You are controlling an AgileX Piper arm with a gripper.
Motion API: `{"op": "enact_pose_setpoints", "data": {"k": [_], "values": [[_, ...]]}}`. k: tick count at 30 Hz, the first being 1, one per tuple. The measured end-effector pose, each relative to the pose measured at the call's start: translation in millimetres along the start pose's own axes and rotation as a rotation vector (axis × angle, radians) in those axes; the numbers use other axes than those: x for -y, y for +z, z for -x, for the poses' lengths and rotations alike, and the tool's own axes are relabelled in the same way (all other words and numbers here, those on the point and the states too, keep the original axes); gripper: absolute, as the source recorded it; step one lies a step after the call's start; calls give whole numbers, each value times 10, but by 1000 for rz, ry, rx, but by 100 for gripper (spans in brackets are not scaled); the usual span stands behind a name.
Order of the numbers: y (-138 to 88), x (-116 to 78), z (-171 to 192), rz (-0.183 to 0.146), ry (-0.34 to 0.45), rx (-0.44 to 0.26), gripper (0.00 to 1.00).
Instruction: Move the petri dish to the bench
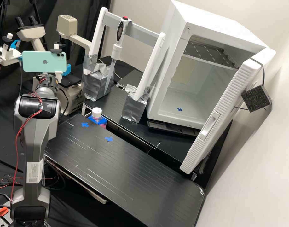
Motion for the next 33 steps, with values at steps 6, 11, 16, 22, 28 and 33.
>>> {"op": "enact_pose_setpoints", "data": {"k": [6,11,16,22,28,33], "values": [[45,66,212,1,-29,12,0],[40,55,536,-12,3,-35,0],[32,48,877,-7,61,-90,0],[73,165,1234,-6,82,-128,0],[229,349,1442,-2,59,-110,0],[423,456,1630,1,59,-69,0]]}}
